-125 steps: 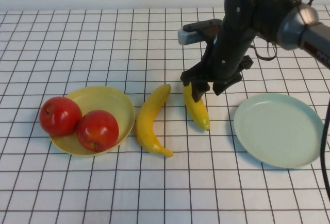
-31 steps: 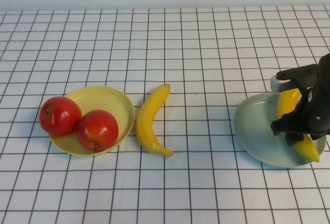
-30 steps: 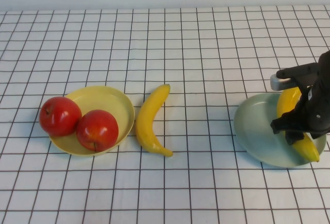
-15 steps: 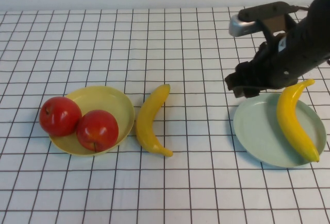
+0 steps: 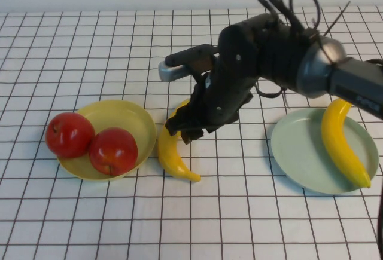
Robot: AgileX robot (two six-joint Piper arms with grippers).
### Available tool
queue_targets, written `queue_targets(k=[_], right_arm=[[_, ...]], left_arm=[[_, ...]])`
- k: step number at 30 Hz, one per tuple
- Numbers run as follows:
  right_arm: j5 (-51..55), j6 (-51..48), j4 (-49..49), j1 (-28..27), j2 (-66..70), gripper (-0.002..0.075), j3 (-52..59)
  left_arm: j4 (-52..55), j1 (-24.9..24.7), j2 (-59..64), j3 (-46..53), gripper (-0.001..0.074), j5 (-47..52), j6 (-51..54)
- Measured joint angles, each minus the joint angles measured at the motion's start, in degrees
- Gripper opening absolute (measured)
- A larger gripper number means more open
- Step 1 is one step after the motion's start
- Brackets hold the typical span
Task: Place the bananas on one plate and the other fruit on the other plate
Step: Put another type of fruit in the right plate
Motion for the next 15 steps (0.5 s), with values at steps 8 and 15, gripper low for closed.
queue_targets(k=[8,15], right_arm=[[3.0,3.0,0.1,1.7,11.1,0.0399,-13.8],[9.1,4.4,0.9,1.7,17.2,0.0456,-22.4]], left_arm=[[0.0,0.0,0.0,0.0,0.0,0.0,0.0],[0.0,0.0,0.0,0.0,0.0,0.0,0.0]])
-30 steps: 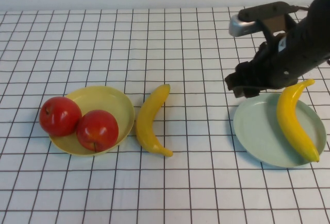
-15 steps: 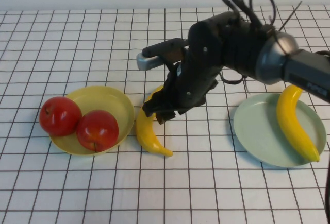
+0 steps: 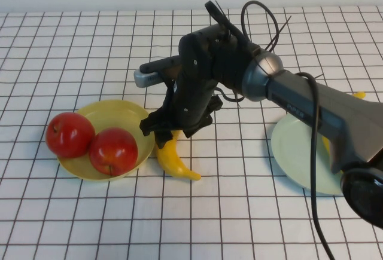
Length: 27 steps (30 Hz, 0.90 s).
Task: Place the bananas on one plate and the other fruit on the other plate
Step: Put another type of fruit in the right plate
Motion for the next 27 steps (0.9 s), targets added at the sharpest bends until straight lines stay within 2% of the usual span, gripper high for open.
queue_targets(k=[23,27], right_arm=[[5.4,1.0,1.4,1.0,2.0,0.0458,-1.9],[5.4,1.0,-0.1,1.0,2.3,0.0384,-1.9]], left_arm=[[0.0,0.0,0.0,0.0,0.0,0.0,0.0],[0.0,0.0,0.0,0.0,0.0,0.0,0.0]])
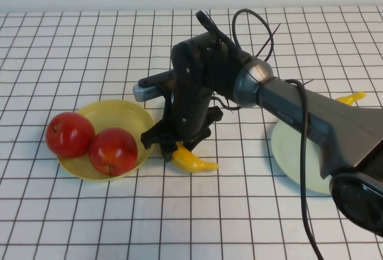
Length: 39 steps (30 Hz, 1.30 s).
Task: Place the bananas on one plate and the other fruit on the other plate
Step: Put another type of fruit in the right plate
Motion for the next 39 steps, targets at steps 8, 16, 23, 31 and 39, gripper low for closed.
queue_targets(k=[8,16,23,31,39], right_arm=[[0.0,0.0,-4.8,0.0,0.0,0.0316,-0.4],[0.2,-1.5,-7.4,-0.5,-9.1,0.0316,3.5],[0.1,-1.4,-8.1,-3.5,-23.8,0.0316,22.6],[-12.6,5.2,-5.9,-11.1,-38.2,0.0316,48.9],[-19.6,8.3,-5.2,-14.1,-40.5,0.0316,55.0]], left_arm=[[0.0,0.0,0.0,0.0,0.0,0.0,0.0],[0.0,0.0,0.0,0.0,0.0,0.0,0.0],[0.0,0.0,0.0,0.0,0.0,0.0,0.0],[0.0,0.0,0.0,0.0,0.0,0.0,0.0],[0.0,0.0,0.0,0.0,0.0,0.0,0.0]])
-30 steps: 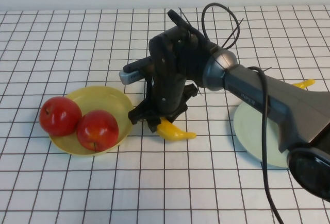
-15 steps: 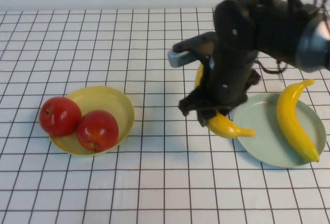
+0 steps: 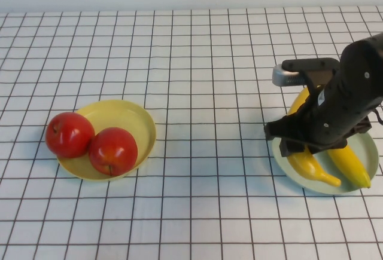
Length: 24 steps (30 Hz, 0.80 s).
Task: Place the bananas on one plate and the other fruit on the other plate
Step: Put another type of fruit in the right plate
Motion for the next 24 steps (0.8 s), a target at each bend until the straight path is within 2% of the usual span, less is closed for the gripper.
queue_targets(k=[8,24], right_arm=[[-1.5,0.3,-0.2,-3.9,0.1,0.0316,1.7],[-6.1,-1.9,-0.1,-5.2,3.6,0.0325,3.9]], left_arm=[[0.0,0.0,0.0,0.0,0.0,0.0,0.0],[0.0,0.0,0.0,0.0,0.0,0.0,0.0]])
